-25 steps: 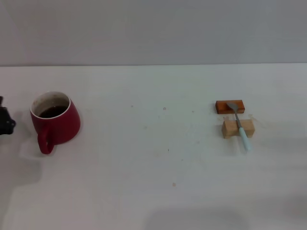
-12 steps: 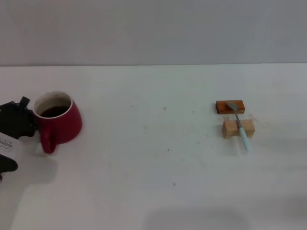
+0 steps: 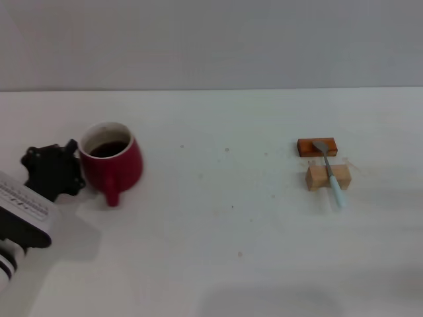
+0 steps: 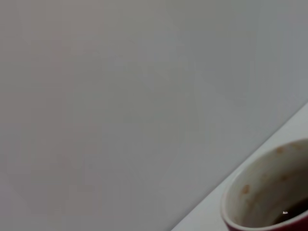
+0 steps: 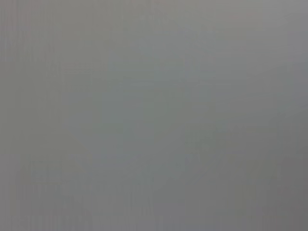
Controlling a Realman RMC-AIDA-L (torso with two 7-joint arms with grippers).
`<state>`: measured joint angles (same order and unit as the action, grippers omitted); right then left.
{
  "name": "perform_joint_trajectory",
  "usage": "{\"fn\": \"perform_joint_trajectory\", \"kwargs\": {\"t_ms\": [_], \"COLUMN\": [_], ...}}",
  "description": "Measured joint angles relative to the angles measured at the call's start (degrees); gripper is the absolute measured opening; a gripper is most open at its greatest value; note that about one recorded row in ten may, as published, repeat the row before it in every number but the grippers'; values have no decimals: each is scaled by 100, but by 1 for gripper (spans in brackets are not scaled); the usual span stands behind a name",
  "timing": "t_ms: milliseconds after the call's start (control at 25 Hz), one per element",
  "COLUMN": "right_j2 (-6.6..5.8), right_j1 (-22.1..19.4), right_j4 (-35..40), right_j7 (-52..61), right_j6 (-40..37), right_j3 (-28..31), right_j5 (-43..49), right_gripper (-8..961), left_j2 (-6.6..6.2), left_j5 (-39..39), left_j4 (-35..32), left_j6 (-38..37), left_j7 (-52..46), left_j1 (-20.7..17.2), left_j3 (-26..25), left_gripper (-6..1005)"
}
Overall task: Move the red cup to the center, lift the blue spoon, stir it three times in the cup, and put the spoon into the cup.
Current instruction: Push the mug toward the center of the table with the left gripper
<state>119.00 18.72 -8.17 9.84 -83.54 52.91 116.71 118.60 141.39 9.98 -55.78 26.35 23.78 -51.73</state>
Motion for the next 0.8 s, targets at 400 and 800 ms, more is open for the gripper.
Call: {"fn": "perform_joint_trajectory", "kwargs": {"t_ms": [400, 800], "right_j2": [0, 0], "right_j1": [8, 3], "right_j4": [0, 5], "right_j7": [0, 0], "right_j6": [5, -33], "right_j3": [0, 1], "right_j5": [0, -14], "right_gripper": [796, 795], "left_j2": [14, -42], "left_j5": [5, -17], "left_j4": [312, -398], "left_j6": [7, 409], "left_j7": [264, 292], "left_j1": [-41, 700], "left_j3": [353, 287], "left_gripper": [12, 15]}}
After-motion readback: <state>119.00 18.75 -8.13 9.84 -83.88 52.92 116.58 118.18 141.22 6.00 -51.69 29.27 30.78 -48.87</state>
